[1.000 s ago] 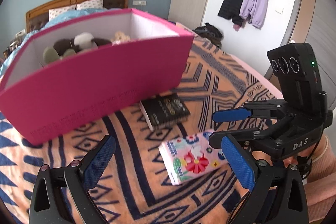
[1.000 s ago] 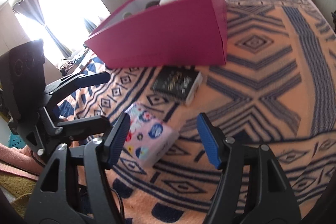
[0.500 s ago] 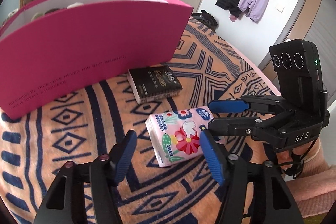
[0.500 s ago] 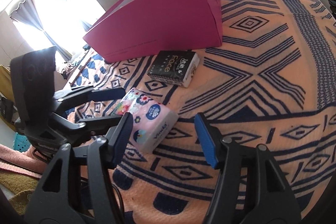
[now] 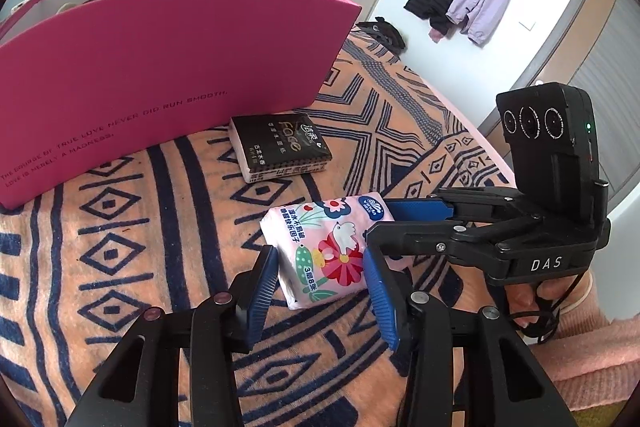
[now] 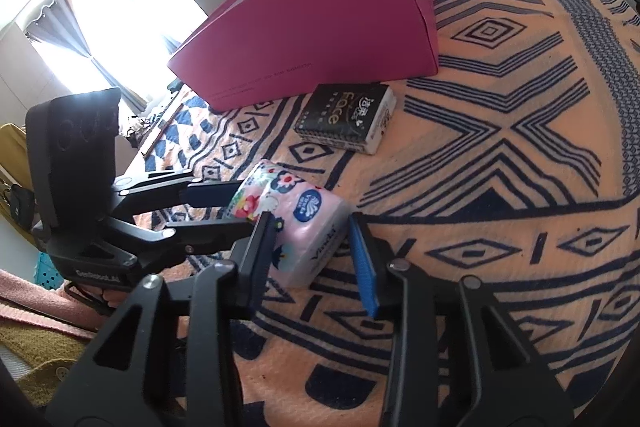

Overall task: Organize objects
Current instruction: 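Grasp the floral tissue pack with the right gripper, then lift the floral tissue pack and carry it over the pink box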

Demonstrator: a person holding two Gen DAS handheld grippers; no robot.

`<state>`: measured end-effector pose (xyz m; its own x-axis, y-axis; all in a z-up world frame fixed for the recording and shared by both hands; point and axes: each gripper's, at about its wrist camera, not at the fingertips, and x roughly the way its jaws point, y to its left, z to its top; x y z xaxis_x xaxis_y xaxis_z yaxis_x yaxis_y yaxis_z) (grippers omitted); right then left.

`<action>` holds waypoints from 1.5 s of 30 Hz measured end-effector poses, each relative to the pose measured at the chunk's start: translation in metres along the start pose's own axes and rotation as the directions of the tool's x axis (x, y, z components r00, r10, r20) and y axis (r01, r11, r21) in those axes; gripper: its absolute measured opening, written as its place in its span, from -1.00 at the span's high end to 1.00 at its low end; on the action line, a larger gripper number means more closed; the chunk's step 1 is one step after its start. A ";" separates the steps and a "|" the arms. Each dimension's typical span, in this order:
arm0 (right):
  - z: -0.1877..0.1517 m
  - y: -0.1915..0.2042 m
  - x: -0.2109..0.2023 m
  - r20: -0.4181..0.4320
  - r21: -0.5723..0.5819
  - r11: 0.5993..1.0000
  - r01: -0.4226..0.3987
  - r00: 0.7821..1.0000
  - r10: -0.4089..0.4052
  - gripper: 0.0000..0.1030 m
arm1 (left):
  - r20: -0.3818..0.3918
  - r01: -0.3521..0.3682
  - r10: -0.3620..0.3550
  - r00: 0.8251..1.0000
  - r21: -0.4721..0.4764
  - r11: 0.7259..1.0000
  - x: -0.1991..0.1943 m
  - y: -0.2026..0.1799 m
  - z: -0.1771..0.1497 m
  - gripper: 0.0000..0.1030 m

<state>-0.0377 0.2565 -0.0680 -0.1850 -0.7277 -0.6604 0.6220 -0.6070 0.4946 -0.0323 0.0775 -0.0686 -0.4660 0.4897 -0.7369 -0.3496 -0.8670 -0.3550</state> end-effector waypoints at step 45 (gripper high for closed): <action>0.014 0.004 -0.011 0.068 -0.030 0.999 0.037 0.997 -0.035 0.25 | 0.043 0.005 -0.005 0.999 0.004 1.000 -0.012 -0.003 0.013 0.19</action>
<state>-0.0438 0.2581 -0.0510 -0.2574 -0.7263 -0.6374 0.6371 -0.6235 0.4531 -0.0363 0.0748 -0.0512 -0.4984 0.4976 -0.7100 -0.3552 -0.8642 -0.3564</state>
